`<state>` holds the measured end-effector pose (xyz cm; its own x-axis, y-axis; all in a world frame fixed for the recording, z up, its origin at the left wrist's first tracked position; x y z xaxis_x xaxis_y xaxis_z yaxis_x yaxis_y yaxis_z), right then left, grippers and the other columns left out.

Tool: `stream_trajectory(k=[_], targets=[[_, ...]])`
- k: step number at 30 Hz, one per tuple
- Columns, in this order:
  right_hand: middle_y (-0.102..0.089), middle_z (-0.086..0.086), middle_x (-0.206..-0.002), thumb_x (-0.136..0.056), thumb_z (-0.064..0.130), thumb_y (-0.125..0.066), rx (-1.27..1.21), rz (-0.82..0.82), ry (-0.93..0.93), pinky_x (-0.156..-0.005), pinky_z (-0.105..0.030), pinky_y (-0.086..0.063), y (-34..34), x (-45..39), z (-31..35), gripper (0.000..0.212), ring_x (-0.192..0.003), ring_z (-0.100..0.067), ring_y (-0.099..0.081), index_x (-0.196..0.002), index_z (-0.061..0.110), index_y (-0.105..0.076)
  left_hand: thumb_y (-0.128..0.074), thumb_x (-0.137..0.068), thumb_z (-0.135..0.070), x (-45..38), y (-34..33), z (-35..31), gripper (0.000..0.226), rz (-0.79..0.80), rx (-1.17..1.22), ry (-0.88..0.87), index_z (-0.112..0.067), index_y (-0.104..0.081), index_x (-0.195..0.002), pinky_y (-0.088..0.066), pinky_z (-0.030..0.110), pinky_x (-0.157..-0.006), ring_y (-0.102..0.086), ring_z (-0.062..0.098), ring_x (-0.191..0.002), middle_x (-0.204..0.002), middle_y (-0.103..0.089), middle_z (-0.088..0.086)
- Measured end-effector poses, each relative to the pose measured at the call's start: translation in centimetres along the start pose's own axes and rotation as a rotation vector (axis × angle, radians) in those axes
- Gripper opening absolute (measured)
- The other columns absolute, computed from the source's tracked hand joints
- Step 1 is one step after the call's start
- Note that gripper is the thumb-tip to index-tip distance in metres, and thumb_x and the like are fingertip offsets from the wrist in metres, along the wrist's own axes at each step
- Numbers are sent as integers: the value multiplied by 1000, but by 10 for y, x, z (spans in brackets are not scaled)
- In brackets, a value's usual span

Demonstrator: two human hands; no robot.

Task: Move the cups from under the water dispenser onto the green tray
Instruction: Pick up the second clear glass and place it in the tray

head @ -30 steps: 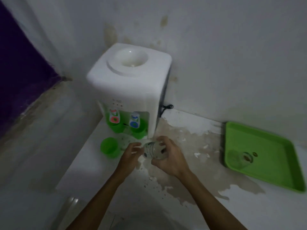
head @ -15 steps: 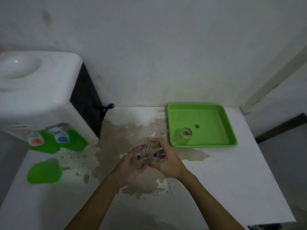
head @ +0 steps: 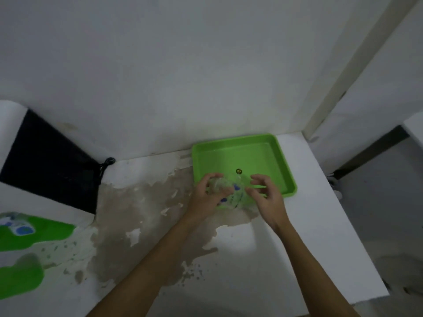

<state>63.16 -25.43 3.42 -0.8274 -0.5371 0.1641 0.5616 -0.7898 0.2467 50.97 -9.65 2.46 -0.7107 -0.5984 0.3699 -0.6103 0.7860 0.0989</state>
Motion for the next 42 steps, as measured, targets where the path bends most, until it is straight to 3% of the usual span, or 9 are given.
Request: stream_trajectory(k=[4, 7, 11, 17, 24, 30, 35, 42], targets=[[-64, -6, -110, -86, 13, -73, -71, -121, -32, -69, -11, -50, 36, -28, -20, 29, -83, -12, -60, -114, 14, -64, -90, -62, -38, -38, -43, -36, 53, 18, -366, -259, -39, -64, -109, -58, 32, -85, -65, 12, -100, -111, -63, -5], [-64, -4, -107, -87, 11, -72, -103, -176, -67, -67, -14, -50, 53, -45, -38, 26, -79, -11, -58, -112, 13, -65, -88, -61, -39, -66, -76, -41, 63, 86, -599, -329, -36, -62, -118, -56, 36, -88, -60, 17, -99, -110, -56, -2], [-65, -3, -105, -87, 11, -71, -117, -266, -96, -65, -13, -49, 70, -62, -58, 23, -77, -8, -58, -110, 11, -66, -86, -64, -38, -89, -111, -32, 62, 156, -808, -336, -37, -59, -120, -52, 36, -84, -53, 18, -103, -110, -51, -4], [-67, -2, -105, -86, 13, -71, -69, -277, -126, -65, -10, -47, 76, -93, -81, 22, -72, 8, -56, -107, 11, -67, -84, -67, -34, -108, -130, -4, 56, 129, -1013, -321, -34, -58, -116, -46, 30, -73, -51, 20, -103, -111, -52, -3], [-67, -1, -104, -86, 12, -71, -35, -242, -134, -66, -9, -48, 63, -101, -90, 20, -75, 7, -57, -106, 12, -67, -84, -63, -38, -105, -133, 19, 63, 123, -1184, -258, -32, -51, -116, -48, 40, -82, -54, 26, -106, -119, -52, 3], [-67, 2, -104, -86, 13, -71, -17, -218, -118, -66, -10, -49, 59, -96, -85, 20, -77, 4, -58, -106, 12, -67, -84, -63, -33, -100, -128, 23, 66, 96, -1208, -225, -30, -48, -118, -45, 40, -83, -54, 27, -107, -121, -51, 4], [-68, -2, -97, -88, 8, -69, 12, -191, -85, -65, -7, -46, 57, -87, -71, 15, -80, -9, -60, -103, 8, -68, -83, -69, -27, -95, -122, 20, 67, 135, -1163, -182, -28, -47, -126, -43, 41, -84, -53, 28, -110, -124, -51, 6], [-70, -11, -86, -87, 0, -64, 69, -100, 15, -65, -10, -49, 33, -60, -37, 11, -76, -17, -61, -94, 7, -69, -83, -71, -39, -68, -81, 0, 54, 98, -931, -230, -30, -58, -118, -47, 32, -76, -63, 20, -100, -114, -62, -3]])
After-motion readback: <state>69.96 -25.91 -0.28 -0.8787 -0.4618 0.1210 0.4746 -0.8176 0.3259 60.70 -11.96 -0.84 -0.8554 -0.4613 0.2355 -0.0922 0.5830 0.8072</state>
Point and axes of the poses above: each hand's wrist, its own x-axis away from the middle knuckle, its own y-axis out of the back of the hand, z = x × y, the point moved 9 cm from there along -x, towards the middle knuckle
